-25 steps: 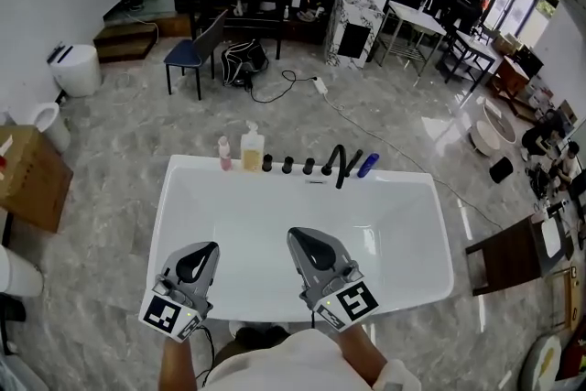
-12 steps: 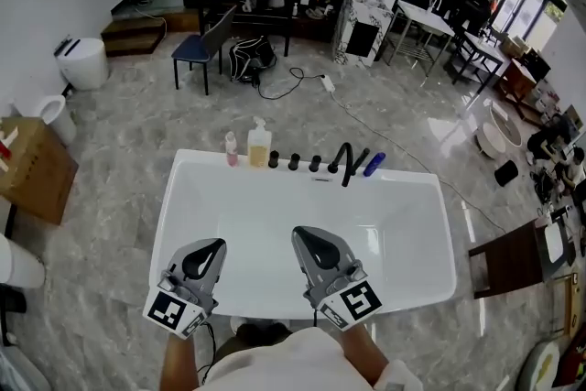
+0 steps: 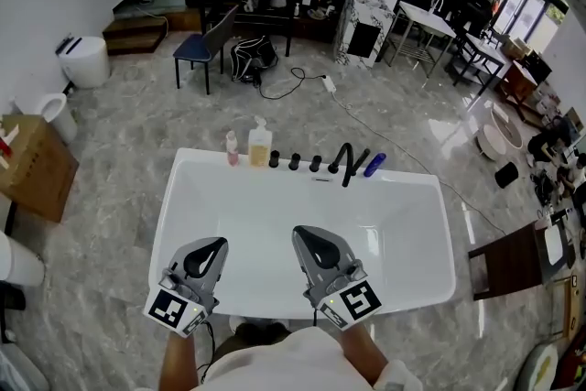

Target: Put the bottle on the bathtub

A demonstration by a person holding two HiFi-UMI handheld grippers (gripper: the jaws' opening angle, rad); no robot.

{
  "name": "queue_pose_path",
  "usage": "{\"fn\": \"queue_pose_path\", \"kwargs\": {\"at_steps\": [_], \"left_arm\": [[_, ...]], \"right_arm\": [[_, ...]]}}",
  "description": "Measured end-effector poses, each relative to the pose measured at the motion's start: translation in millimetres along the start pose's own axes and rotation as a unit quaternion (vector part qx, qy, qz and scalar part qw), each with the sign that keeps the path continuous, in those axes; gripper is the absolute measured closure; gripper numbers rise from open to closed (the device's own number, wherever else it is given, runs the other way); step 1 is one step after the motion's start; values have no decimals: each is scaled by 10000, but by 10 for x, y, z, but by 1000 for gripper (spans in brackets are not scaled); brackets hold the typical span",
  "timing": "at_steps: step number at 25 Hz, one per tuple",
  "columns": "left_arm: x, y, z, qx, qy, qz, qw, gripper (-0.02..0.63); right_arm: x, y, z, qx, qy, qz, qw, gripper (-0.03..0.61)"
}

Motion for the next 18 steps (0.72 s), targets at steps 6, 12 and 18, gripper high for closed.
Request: {"fn": "queue_pose_path", "kwargs": {"at_steps": [6, 12, 18], "left_arm": [[-22, -12, -10, -5, 37, -26, 10000, 611], [-2, -3, 2, 3, 63, -23, 10000, 611], [-8, -7, -9, -4, 58, -48, 10000, 611]], "right_arm": [[-41, -7, -6, 27, 5, -13, 10000, 571], [-26, -1, -21, 39, 6, -28, 10000, 571], [-38, -2, -25, 64, -9, 17, 10000, 571]]}}
Point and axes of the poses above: the fingertips, and each gripper's own axes: z backward along the fingers, y to its left, x out of its top, the point moved 10 cm from there along z, backward along the fingers, and after that the axes turned 9 degrees about -x, right-handed, at the moved point
